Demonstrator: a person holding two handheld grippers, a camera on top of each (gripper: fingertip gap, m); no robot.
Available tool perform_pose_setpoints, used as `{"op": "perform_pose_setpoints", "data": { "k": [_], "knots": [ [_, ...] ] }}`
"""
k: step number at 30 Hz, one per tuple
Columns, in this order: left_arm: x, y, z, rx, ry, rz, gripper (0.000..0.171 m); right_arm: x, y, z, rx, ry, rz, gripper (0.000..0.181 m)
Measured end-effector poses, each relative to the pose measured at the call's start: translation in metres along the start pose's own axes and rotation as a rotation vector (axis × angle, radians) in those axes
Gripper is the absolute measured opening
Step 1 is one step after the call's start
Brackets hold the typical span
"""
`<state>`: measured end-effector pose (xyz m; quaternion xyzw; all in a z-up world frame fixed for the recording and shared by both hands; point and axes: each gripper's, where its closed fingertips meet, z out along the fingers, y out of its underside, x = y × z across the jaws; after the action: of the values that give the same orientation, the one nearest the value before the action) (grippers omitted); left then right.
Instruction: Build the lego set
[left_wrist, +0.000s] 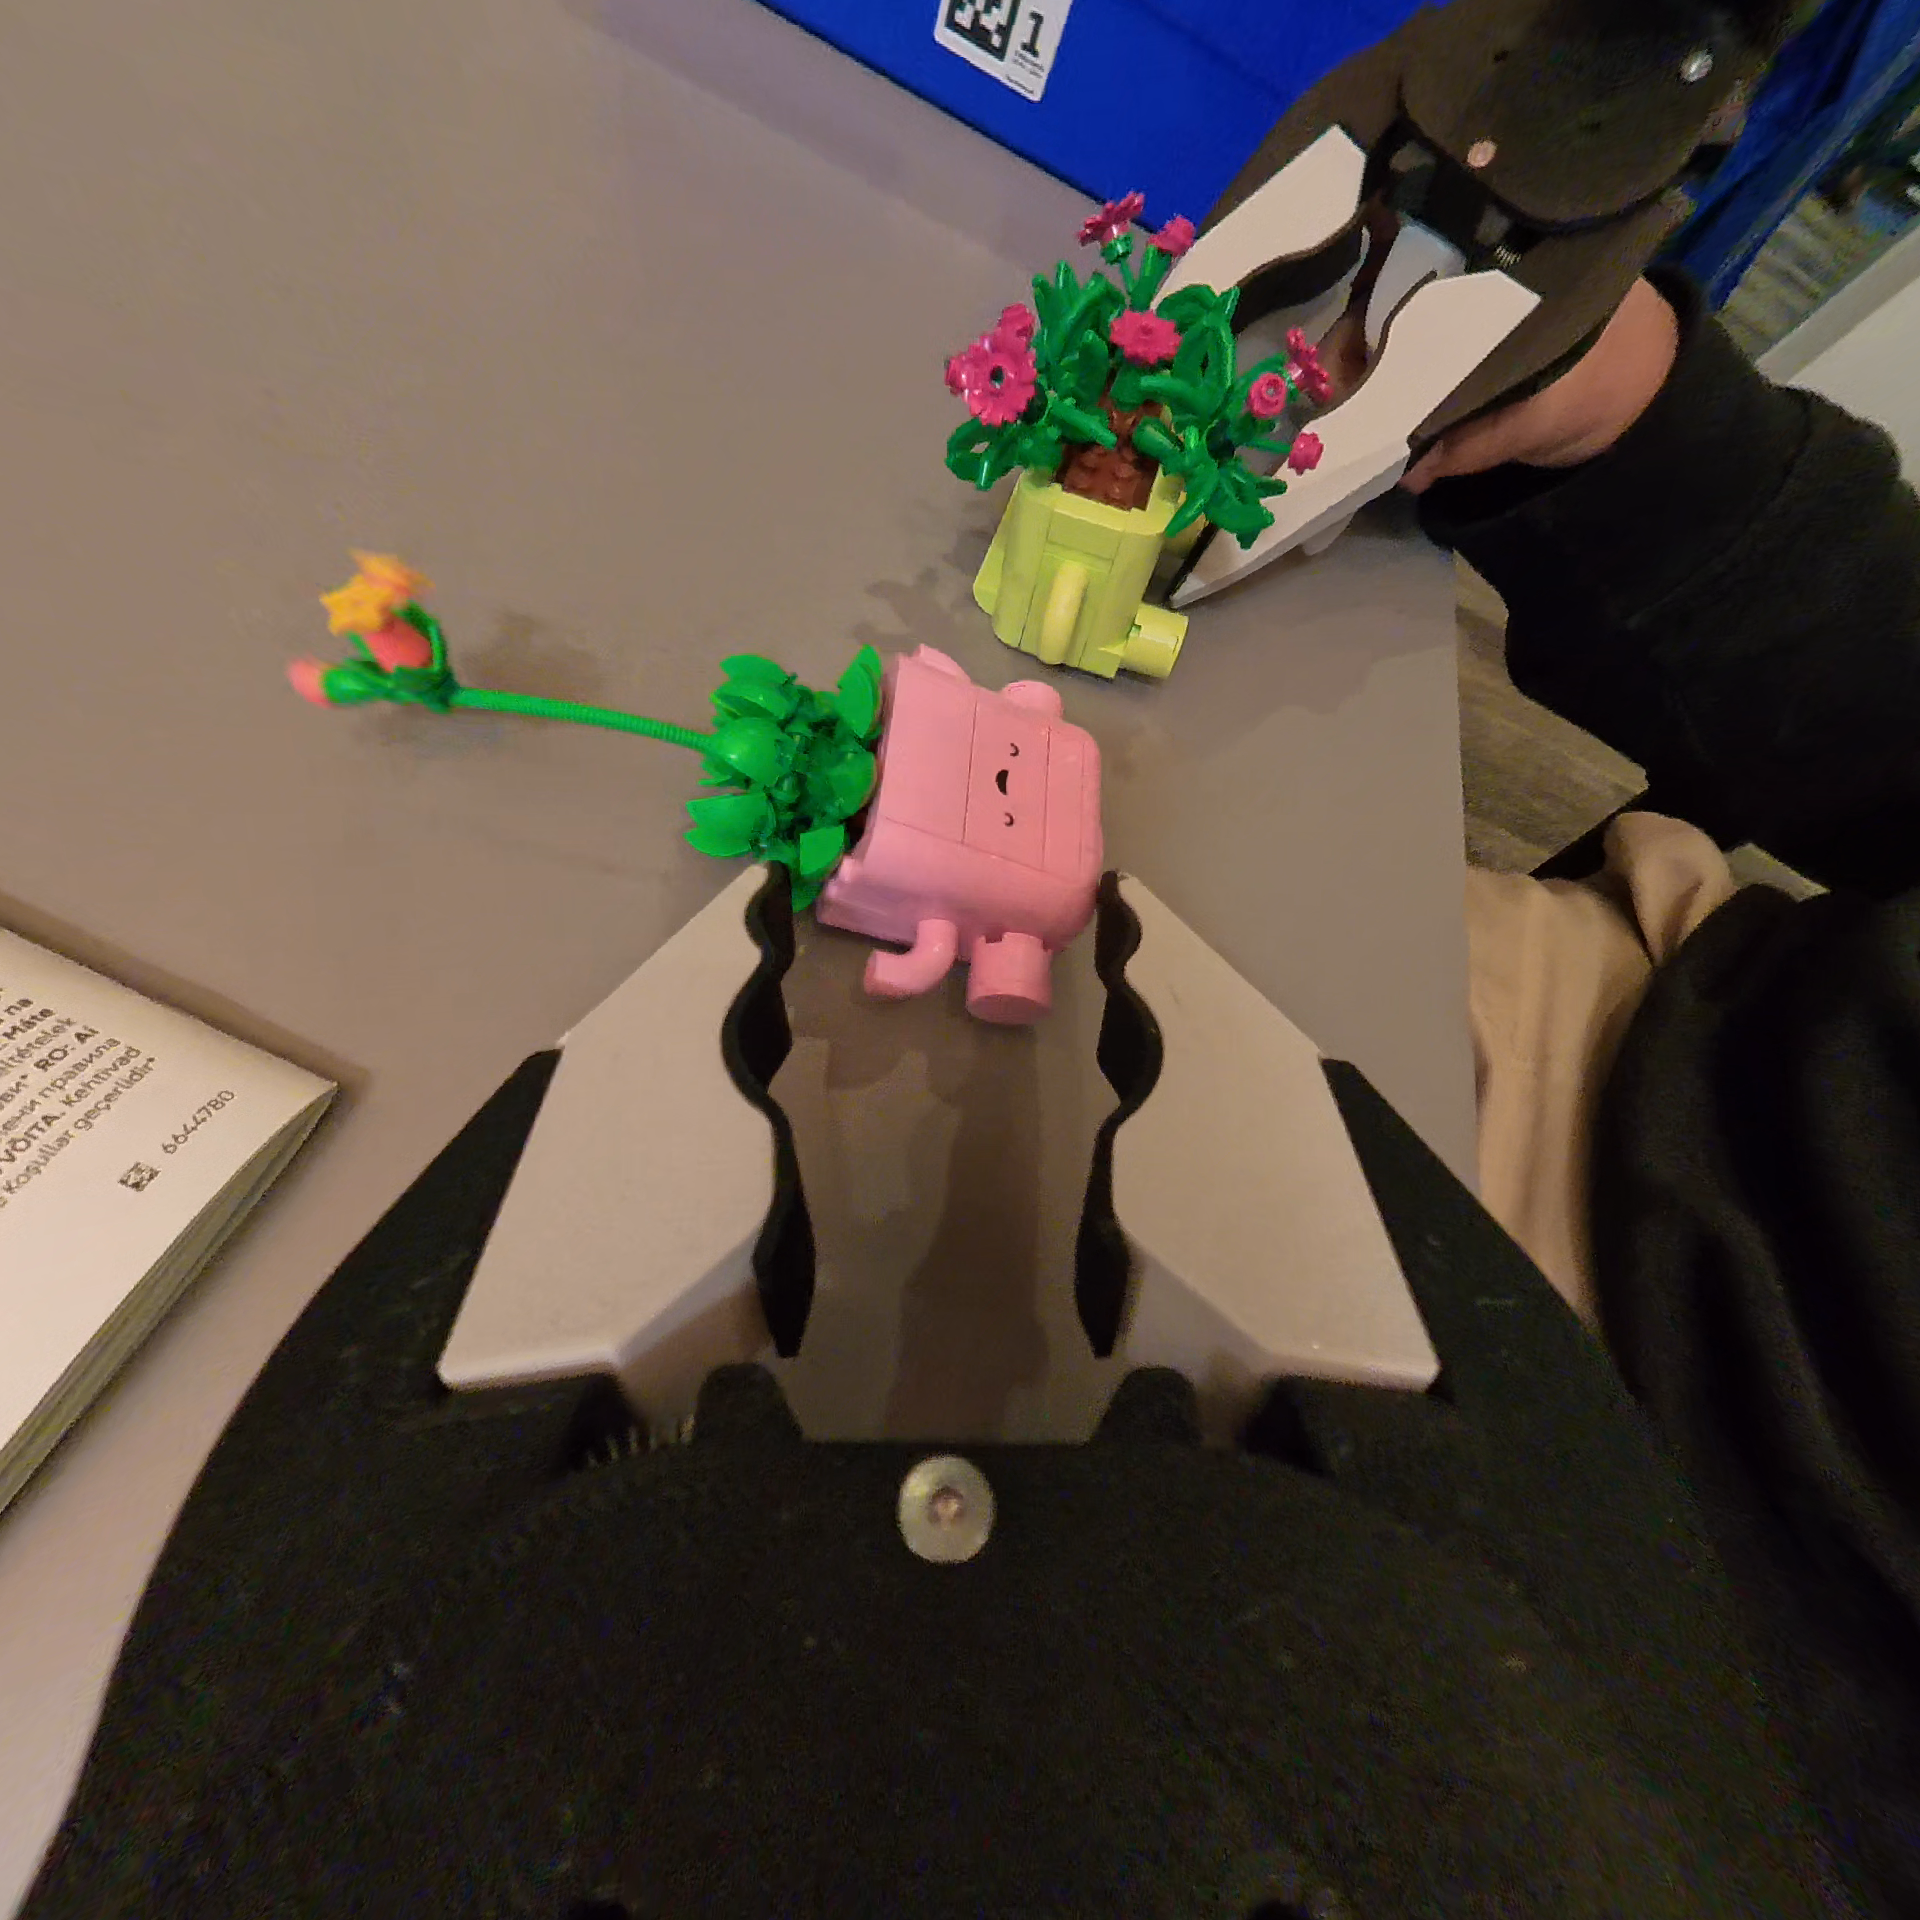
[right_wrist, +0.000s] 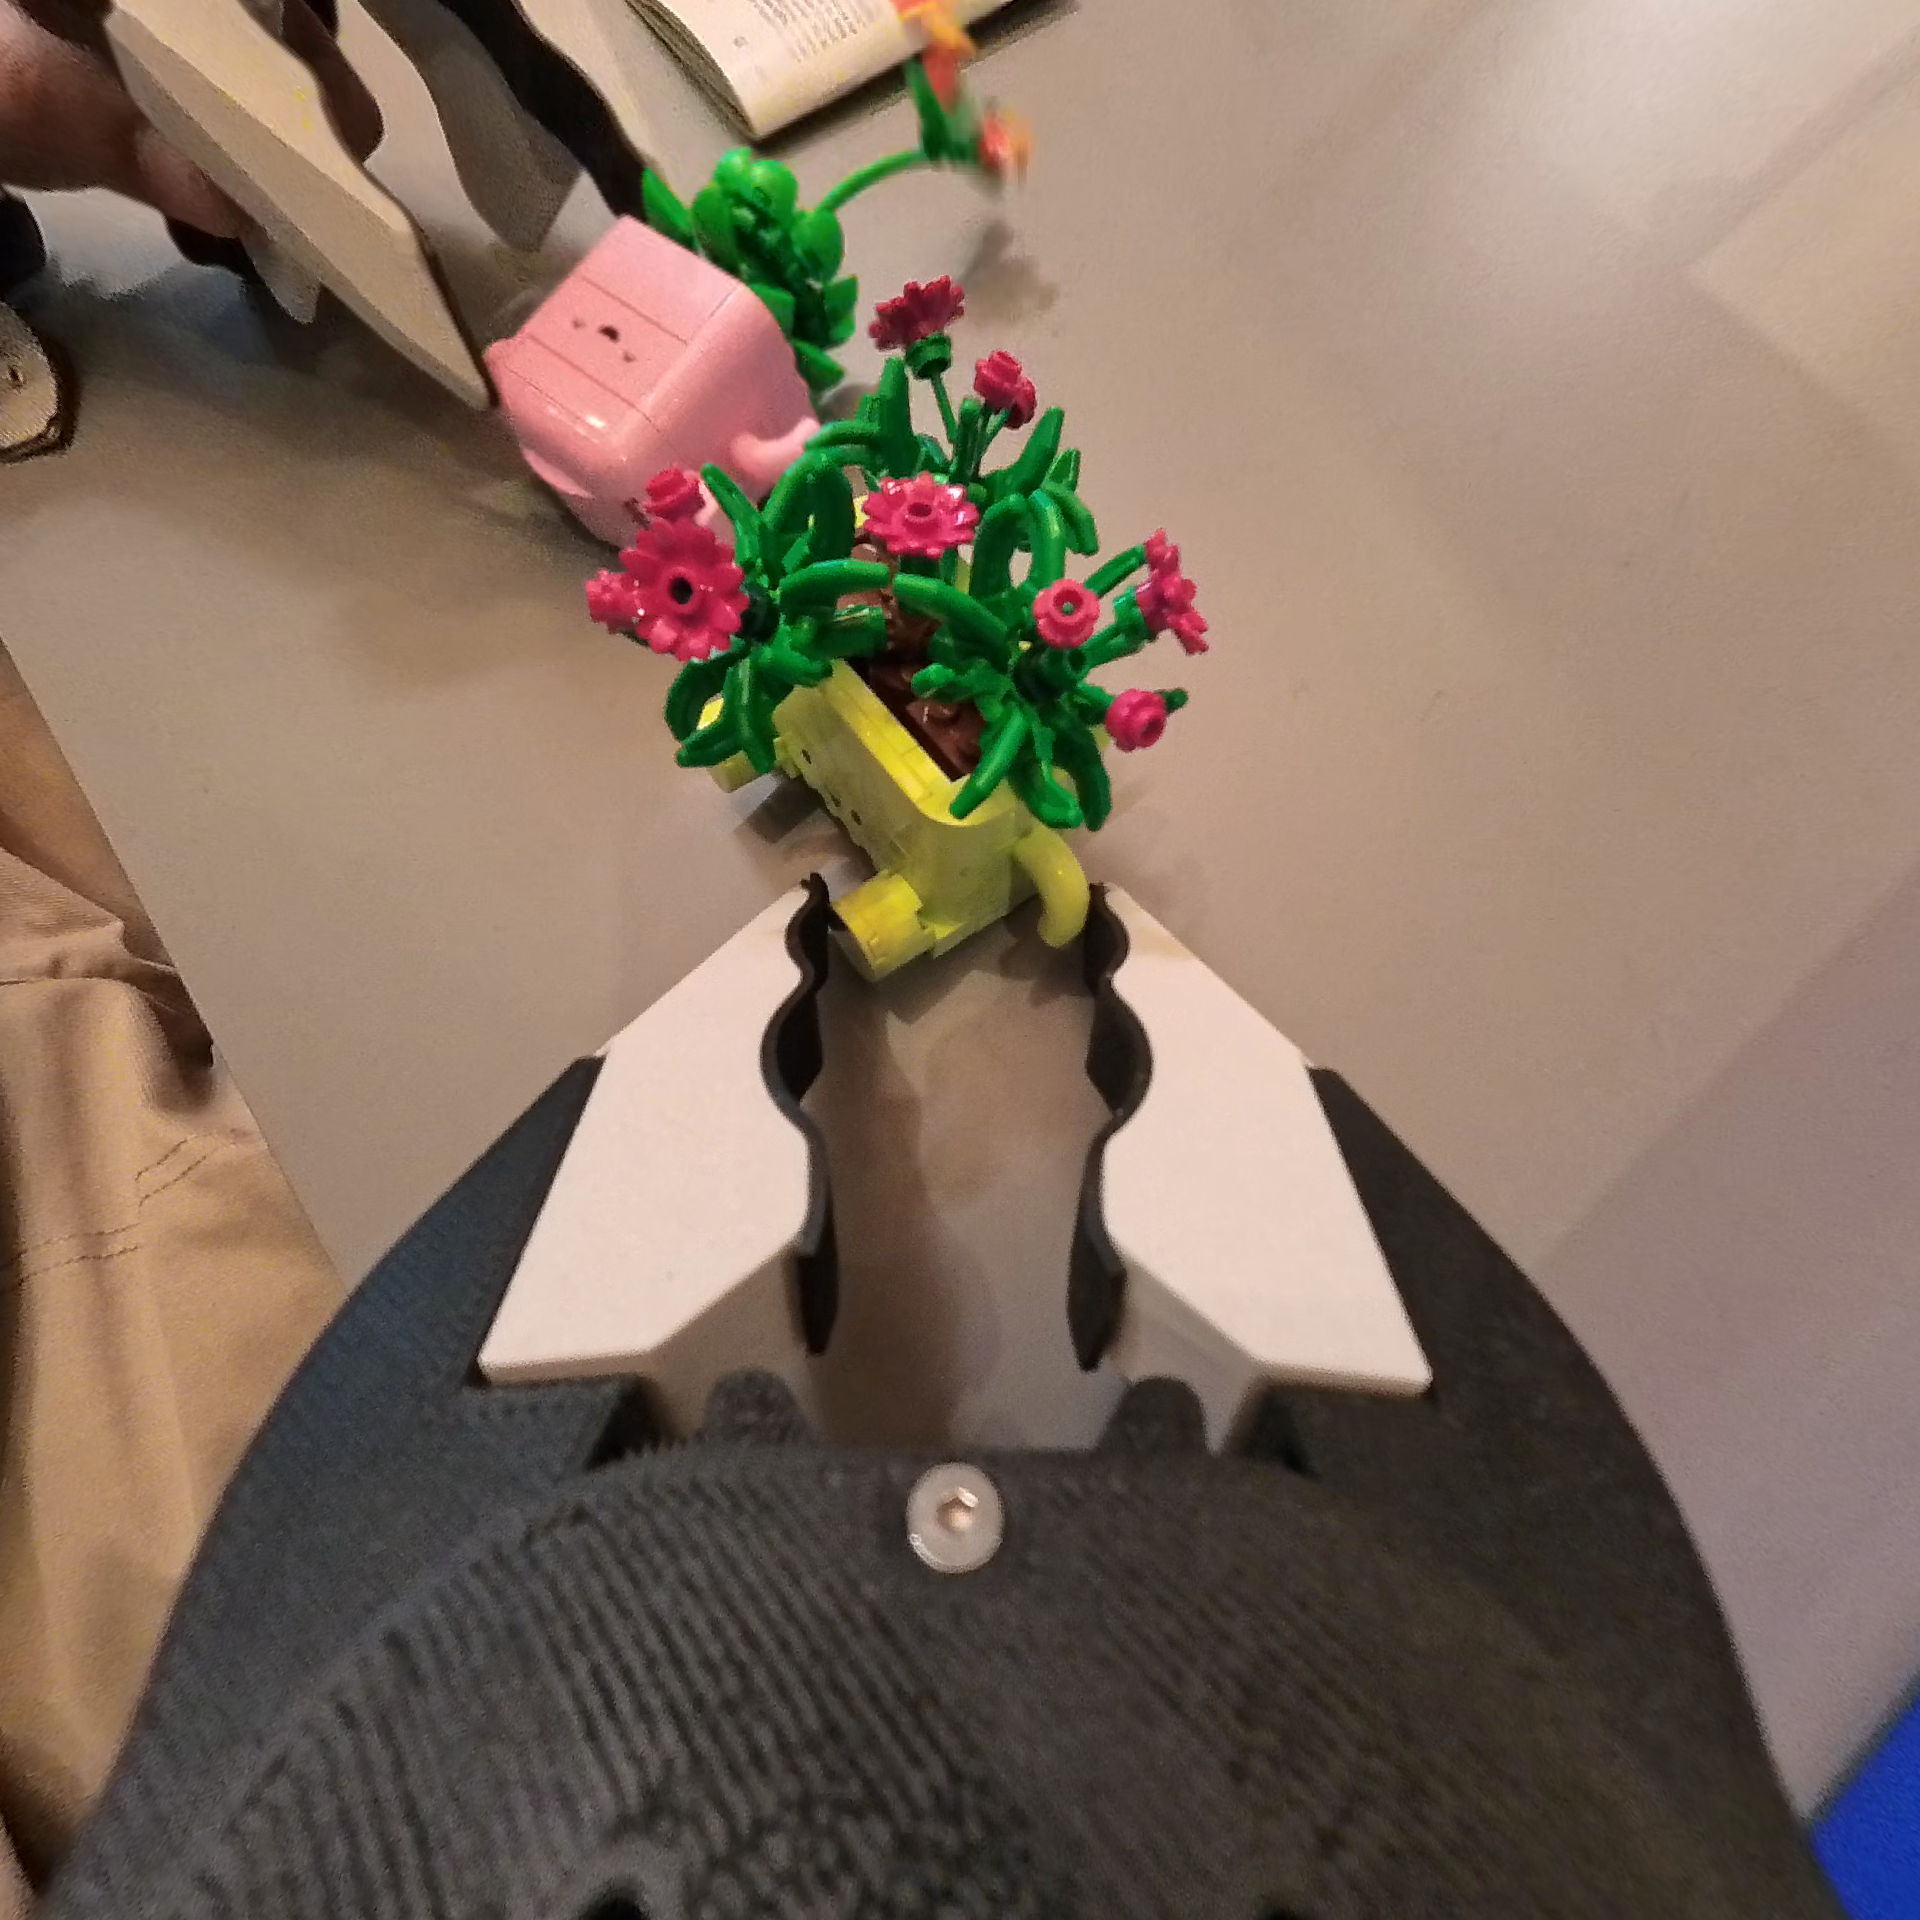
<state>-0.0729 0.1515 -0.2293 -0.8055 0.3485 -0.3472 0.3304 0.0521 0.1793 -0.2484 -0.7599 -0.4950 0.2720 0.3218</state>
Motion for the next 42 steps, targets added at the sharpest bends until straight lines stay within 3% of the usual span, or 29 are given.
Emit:
{"op": "perform_pose_setpoints", "data": {
  "k": [8, 12, 20, 32, 36, 40, 42],
  "knots": [
    [0.003, -0.003, 0.001, 0.008, -0.024, 0.053, 0.053, 0.0, 0.0, 0.0, 0.0, 0.0, 0.0, 0.049],
    [0.007, -0.003, 0.001, -0.001, -0.092, 0.203, 0.052, 0.0, 0.0, 0.0, 0.0, 0.001, -0.001, 0.048],
    [0.022, 0.002, 0.0, -0.078, -0.395, 0.724, 0.053, 0.0, 0.0, 0.0, 0.0, 0.001, -0.001, 0.049],
    [0.028, 0.003, 0.002, -0.111, -0.544, 0.903, 0.053, -0.002, 0.01, -0.014, 0.009, 0.007, 0.028, 0.055],
    [0.027, 0.004, 0.001, -0.109, -0.544, 0.9, 0.052, -0.008, -0.002, -0.04, 0.126, 0.022, 0.005, 0.047],
    [0.028, 0.004, 0.002, -0.106, -0.542, 0.901, 0.052, -0.067, -0.05, -0.052, 0.381, -0.143, -0.081, 0.035],
    [0.028, 0.004, 0.002, -0.107, -0.544, 0.901, 0.052, -0.094, -0.066, -0.042, 0.429, -0.177, -0.124, 0.038]
  ]
}}
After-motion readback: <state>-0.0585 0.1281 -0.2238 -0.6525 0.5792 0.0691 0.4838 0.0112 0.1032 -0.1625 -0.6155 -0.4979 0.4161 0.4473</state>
